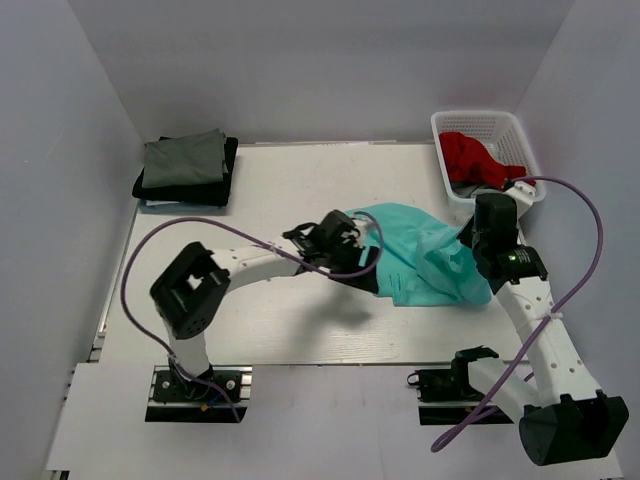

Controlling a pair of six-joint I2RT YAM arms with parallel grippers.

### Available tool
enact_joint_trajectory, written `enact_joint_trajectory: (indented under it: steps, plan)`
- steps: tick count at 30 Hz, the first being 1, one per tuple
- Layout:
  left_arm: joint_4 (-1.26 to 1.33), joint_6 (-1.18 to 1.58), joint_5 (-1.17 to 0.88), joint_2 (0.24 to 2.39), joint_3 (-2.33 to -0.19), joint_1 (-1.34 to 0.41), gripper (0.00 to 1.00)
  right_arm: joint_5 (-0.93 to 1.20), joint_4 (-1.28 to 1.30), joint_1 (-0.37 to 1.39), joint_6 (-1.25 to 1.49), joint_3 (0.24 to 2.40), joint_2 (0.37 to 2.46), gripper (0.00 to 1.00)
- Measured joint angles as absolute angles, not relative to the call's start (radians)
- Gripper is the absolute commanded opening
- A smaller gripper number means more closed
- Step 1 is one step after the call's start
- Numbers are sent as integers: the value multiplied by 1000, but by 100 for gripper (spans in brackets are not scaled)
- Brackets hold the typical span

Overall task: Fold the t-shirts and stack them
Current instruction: Flatten out the tshirt

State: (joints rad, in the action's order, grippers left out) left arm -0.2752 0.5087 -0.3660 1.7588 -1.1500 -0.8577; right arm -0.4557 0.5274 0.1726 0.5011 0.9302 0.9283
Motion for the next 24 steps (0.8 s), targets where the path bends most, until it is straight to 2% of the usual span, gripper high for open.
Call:
enact_joint_trajectory:
  steps: [10,16,24]
  plan:
    - [-244,455,-347,2012,-1414,-1018,82,-496,523,145,517,873,947,0]
    - [-260,435,-282,2147,-1523,-1037,76,-485,508,125,516,859,937,0]
    - [-286,426,-212,2173,-1585,-1046,73,-459,493,105,514,834,931,0]
